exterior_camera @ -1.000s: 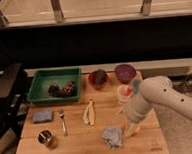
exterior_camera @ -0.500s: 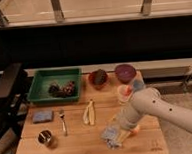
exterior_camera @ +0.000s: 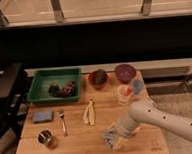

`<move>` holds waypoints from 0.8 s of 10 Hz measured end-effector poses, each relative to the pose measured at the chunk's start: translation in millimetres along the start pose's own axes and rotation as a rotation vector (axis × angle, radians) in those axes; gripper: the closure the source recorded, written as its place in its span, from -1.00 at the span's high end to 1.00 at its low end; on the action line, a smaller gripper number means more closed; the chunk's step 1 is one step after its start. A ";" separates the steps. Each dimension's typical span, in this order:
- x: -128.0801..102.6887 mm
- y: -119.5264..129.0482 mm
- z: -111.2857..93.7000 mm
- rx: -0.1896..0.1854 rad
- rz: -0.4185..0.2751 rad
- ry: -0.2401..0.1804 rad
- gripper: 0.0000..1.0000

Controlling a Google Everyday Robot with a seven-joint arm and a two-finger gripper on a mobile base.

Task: Place towel in metal cup

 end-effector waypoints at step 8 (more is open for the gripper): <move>-62.5 -13.2 -58.2 0.065 -0.119 -0.030 -1.00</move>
